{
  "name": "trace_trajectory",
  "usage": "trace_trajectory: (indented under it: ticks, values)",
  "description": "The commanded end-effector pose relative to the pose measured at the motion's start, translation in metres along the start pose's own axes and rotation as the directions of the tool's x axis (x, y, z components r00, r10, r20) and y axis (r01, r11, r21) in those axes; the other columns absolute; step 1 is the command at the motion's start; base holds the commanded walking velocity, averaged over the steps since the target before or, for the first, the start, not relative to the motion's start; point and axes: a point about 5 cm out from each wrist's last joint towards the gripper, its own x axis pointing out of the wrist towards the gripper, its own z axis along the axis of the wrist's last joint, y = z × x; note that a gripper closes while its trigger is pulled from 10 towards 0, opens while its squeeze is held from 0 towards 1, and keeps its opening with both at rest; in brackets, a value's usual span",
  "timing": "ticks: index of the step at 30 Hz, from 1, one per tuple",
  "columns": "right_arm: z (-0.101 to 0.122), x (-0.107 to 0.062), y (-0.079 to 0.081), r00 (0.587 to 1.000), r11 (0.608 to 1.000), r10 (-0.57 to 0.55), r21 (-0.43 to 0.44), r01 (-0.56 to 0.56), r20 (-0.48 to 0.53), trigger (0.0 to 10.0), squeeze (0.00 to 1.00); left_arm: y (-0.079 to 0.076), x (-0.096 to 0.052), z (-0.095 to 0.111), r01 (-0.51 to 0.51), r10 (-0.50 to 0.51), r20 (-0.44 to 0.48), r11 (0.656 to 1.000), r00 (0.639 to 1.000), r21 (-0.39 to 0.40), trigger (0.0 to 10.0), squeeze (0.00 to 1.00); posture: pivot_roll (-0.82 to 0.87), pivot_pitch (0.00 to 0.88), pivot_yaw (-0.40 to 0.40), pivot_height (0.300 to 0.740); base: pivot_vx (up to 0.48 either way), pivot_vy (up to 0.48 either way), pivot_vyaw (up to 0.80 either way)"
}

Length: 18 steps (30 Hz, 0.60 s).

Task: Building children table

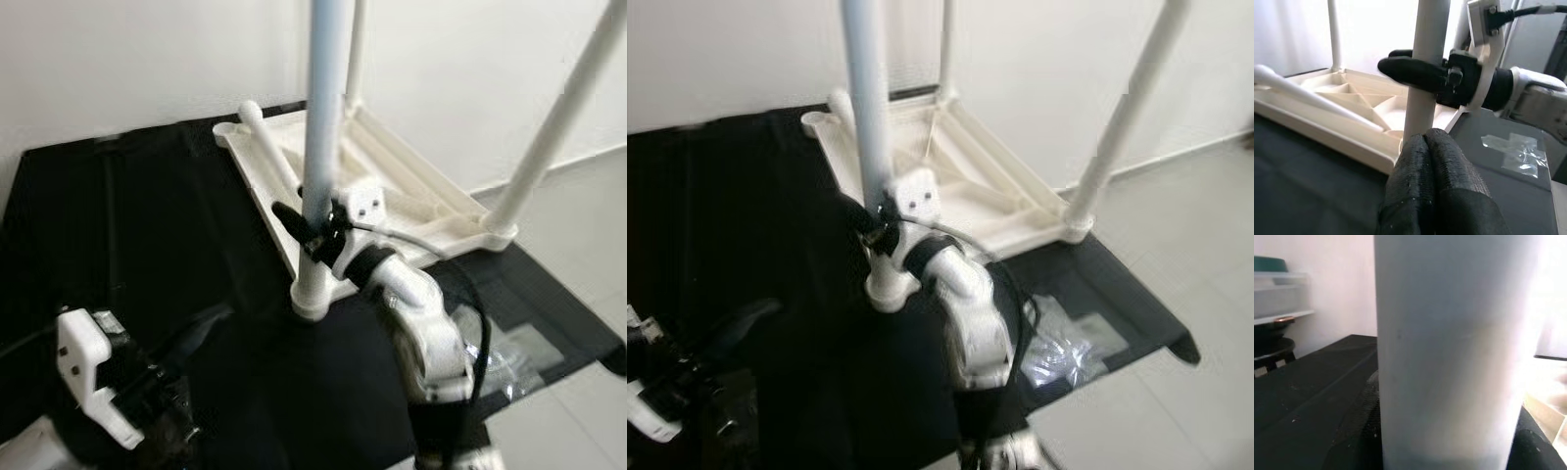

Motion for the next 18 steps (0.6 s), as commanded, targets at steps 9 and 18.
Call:
trace_trajectory:
  ticks: [9, 18]
  values:
    - [-0.037, 0.003, 0.023, 0.982, 0.998, 0.060, 0.031, -0.055, -0.181, 0.0, 0.00, 0.001, -0.001, 0.001, 0.006, -0.006, -0.002, 1.000, 1.000, 0.004, 10.0, 0.00, -0.02, 0.190, -0.018, 0.740, 0.000, 0.000, 0.00]
    - [0.003, 0.015, 0.002, 0.942, 0.943, 0.331, 0.064, -0.327, -0.058, 10.0, 1.00, 0.003, 0.003, 0.000, 0.009, -0.009, 0.003, 1.000, 1.000, 0.016, 10.0, 0.00, -0.03, 0.175, -0.015, 0.740, 0.000, 0.000, 0.00]
